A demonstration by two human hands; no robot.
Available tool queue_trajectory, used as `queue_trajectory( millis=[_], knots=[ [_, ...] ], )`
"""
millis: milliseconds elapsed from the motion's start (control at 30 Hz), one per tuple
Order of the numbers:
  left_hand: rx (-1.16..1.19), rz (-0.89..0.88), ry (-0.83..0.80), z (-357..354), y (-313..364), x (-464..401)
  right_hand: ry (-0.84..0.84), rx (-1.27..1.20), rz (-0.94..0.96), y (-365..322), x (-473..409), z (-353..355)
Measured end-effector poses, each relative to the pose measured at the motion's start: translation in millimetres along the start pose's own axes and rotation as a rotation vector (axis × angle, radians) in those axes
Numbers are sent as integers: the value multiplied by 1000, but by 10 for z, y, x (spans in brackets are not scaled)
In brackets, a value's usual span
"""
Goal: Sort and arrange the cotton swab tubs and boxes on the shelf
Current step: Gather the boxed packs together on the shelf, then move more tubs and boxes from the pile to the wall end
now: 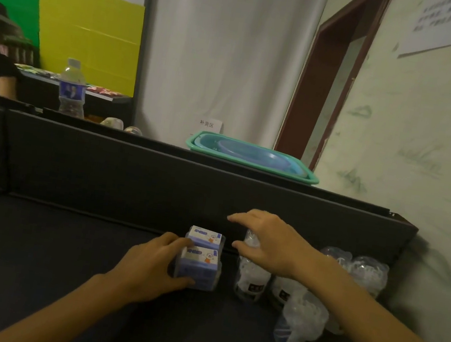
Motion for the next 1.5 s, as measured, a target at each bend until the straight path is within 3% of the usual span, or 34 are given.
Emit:
queue_trajectory(
  millis=[233, 467, 833, 1100, 1267, 1500],
  knots=[
    [-119, 139, 3, 361, -318, 333, 58, -11, 124, -435, -100, 63],
    [-287, 281, -18, 828, -756, 1159, 69, 11, 246, -1337, -393, -10],
    [-368, 470, 134, 1991, -1760, 3295, 35, -72, 410, -3776, -883, -379],
    [-419, 599, 157, 2713, -2454, 4821, 41, -63, 511, -5448, -1005, -556],
    [-419, 633, 155, 2879, -2757, 5350, -7, -57, 491, -5841, -1097, -699],
    [-366, 620, 179, 3025, -3263, 5444, -74, -37, 355, -5866, -1515, -966]
  ],
)
Point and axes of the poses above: each hand's wrist, its own x-axis away from the middle knuckle, its own z-axis out of the back of the hand, y = z × x, the point moved 10 cm from there along -x, towards the middle knuckle, and after that the axes turned 6 degrees about -z, right-handed, at the moved point
